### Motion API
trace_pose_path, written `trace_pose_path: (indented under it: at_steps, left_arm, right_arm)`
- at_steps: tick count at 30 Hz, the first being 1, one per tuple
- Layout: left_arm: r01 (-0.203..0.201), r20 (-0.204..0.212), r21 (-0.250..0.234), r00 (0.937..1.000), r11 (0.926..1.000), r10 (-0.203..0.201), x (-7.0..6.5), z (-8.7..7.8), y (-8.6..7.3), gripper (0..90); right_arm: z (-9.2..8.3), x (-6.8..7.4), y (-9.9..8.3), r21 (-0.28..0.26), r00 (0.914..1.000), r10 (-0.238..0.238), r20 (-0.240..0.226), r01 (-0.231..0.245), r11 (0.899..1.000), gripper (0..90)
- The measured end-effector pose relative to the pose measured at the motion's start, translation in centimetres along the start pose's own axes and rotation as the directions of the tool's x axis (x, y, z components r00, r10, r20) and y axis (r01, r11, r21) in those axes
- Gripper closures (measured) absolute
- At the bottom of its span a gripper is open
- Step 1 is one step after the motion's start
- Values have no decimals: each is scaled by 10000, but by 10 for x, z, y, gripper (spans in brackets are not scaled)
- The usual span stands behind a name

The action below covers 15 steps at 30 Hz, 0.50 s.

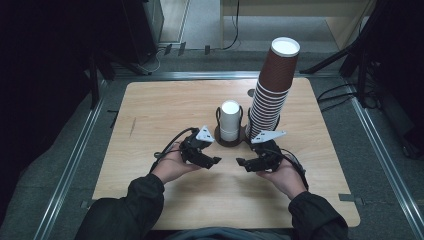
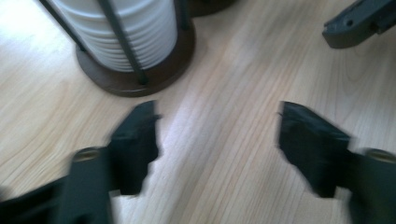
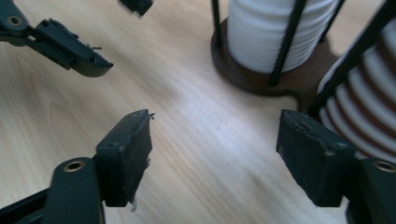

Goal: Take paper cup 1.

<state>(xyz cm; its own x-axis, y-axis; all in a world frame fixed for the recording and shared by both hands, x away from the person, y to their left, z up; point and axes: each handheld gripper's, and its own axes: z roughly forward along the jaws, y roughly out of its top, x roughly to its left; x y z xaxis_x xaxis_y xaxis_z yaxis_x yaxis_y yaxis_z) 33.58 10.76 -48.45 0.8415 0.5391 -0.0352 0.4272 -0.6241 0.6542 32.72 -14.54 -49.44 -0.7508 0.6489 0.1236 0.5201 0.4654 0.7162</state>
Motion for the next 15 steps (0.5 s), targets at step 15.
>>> trace_pose_path:
  at_steps: [15]
  left_arm:
    - [498, 1326, 164, 9898, 9986, -515, 17, -10, -6, 481]
  right_arm:
    - [-6, 1, 2, -42, 10000, 9, 24, -9, 10000, 551]
